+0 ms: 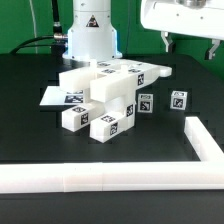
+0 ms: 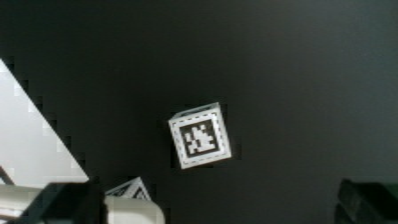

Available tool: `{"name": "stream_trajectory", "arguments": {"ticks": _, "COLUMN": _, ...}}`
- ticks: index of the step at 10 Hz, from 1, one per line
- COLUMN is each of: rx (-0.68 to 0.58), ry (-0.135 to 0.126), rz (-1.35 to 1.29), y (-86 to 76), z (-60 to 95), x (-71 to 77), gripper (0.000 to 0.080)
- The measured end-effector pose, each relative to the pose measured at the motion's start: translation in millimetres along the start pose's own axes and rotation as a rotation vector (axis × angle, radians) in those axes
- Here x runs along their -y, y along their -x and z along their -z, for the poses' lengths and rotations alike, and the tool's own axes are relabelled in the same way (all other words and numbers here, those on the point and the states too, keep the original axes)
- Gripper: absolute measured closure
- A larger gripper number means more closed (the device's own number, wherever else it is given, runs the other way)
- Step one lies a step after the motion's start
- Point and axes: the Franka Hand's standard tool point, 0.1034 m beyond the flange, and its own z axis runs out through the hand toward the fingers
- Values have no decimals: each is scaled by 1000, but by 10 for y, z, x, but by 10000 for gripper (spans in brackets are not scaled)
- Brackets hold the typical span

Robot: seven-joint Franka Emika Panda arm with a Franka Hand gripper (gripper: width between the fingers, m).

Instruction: Assemble chair

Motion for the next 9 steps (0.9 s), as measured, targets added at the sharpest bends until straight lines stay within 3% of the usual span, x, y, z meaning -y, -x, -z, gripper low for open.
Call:
{"name": "stream_trajectory", "arguments": {"ticks": 2, "rx": -1, "ry": 1, "rz": -2, "y": -1, "z": -11, "x": -2, "gripper": 150}}
{"name": "stream_trajectory", "arguments": {"ticks": 3, "rx": -10, "ry": 4, "rz": -3, "y": 31, "z": -94, "x": -3, "gripper": 150}}
{"name": "stream_trajectory", "arguments": {"ticks": 5, "rx": -2, "ry": 38, "rz": 15, "y": 126, "z": -295, "x": -31, "gripper": 150}}
{"name": "stream_trajectory", "arguments": {"ticks": 9, "rx": -2, "ry": 69, "rz": 38, "y": 163, "z": -525, "x": -220, "gripper": 150}}
